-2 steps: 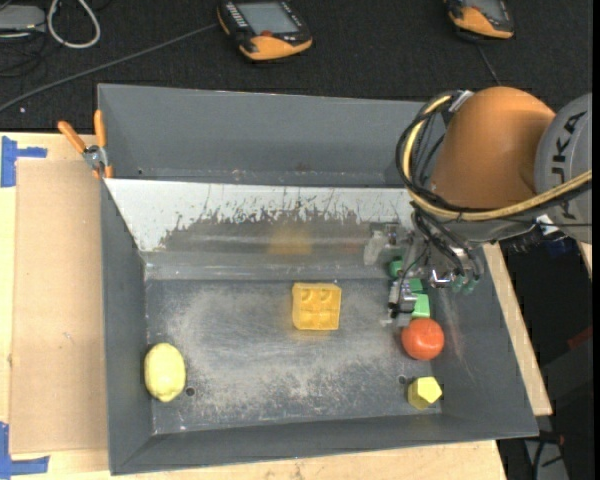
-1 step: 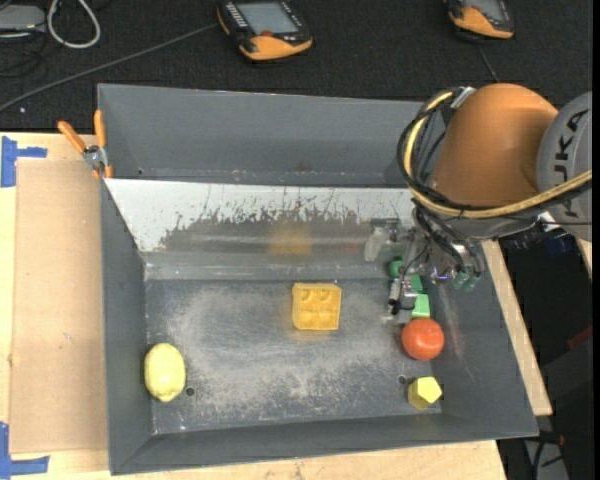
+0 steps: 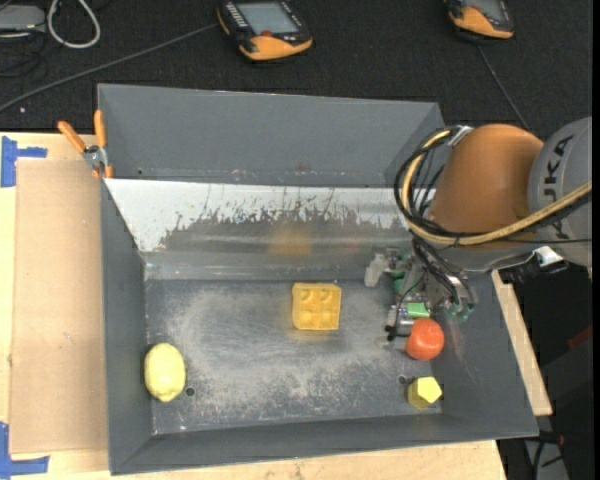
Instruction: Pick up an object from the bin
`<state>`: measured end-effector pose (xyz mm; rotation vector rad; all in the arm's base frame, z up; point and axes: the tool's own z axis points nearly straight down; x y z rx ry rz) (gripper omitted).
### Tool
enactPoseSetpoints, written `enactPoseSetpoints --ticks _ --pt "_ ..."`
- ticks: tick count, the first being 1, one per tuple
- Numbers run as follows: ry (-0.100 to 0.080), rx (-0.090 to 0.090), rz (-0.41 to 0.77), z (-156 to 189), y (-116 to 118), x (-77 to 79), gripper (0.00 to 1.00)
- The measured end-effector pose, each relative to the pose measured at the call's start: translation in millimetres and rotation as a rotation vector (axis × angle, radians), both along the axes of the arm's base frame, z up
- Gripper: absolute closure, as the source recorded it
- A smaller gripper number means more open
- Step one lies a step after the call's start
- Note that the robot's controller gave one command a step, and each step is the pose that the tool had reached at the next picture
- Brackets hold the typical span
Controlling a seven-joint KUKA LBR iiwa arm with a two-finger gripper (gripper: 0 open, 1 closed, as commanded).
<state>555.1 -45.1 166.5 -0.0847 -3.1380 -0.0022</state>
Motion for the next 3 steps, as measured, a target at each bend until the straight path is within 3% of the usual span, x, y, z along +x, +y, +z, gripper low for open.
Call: enactPoseSetpoints --ticks 1,2,3 --pt "-0.004 0.0 -0.065 -15.4 -5.4 -85.1 0.0" --pt "-0.006 0.0 -0.04 -49.6 -18.2 -49.3 0.0" --pt "0.001 0.004 0.372 -50.3 -16.7 -52.1 0.0"
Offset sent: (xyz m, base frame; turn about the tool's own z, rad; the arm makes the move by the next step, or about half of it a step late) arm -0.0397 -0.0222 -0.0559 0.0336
